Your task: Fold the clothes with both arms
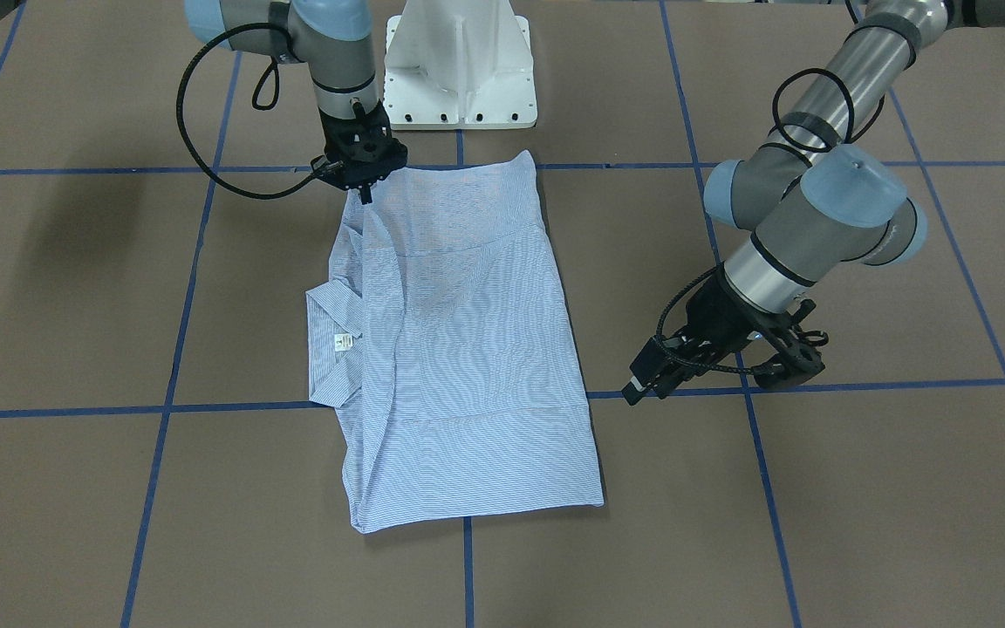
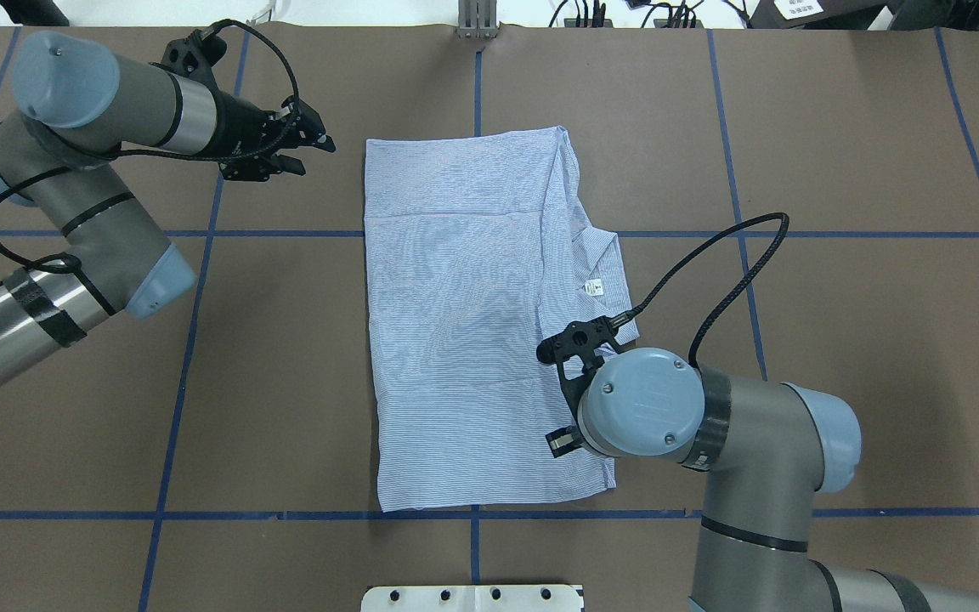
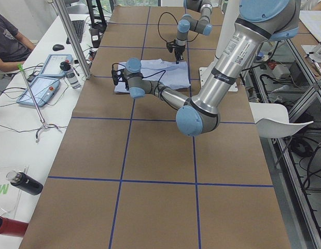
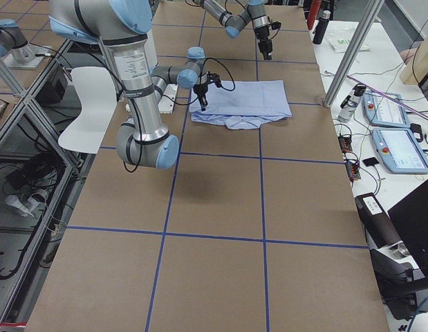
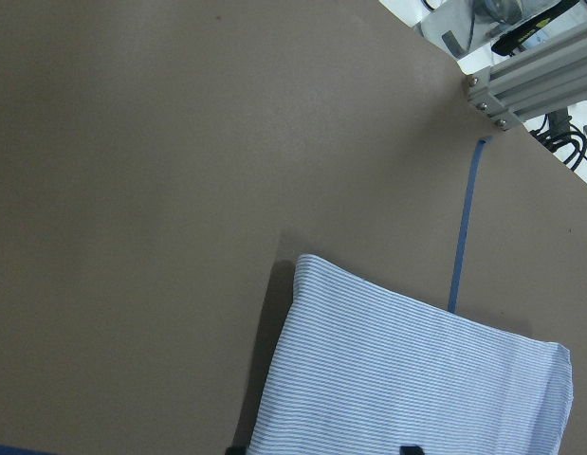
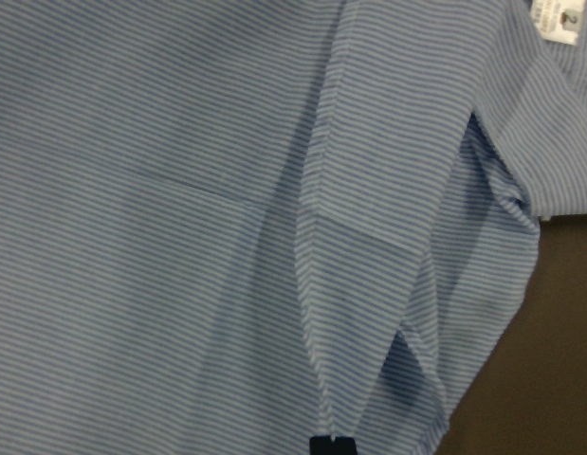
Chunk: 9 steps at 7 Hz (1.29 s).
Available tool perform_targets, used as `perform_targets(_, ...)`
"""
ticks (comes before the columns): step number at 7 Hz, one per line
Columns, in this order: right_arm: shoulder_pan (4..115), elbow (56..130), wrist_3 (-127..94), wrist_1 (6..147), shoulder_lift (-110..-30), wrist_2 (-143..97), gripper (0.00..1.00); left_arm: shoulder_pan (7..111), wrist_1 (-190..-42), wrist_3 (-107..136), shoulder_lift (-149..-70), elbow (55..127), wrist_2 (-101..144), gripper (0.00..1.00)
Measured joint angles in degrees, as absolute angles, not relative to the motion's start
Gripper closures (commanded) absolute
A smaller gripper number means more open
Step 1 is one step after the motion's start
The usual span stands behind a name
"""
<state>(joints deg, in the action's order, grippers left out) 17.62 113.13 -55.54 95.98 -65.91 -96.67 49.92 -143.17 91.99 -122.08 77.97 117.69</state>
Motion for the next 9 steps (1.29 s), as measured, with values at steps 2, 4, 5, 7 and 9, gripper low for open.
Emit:
perform_targets(2,15.99,114.67,-58.80,96.19,-69.85,-95.23,1.00,49.97,-143.17,92.02,-122.08,78.09,117.70,0.38)
perform_targets(4,14.93,114.81,-62.07,96.14,-71.22,-94.58,0.01,50.00,-143.17,92.04,-122.08,78.15,117.76,0.38)
perform_targets(5,14.75,114.68,-62.93,96.08,-71.20,-94.58,0.00,50.01,-143.17,92.08,-122.08,78.19,117.77,0.38)
perform_targets(7,14.63,114.99,-68.63,95.85,-70.56,-94.79,0.00,50.01,-143.16,92.10,-122.08,78.30,117.77,0.38)
perform_targets(9,14.12,115.42,-85.81,92.48,-70.58,-94.54,0.01,50.01,-143.10,92.11,-122.08,78.45,117.75,0.38)
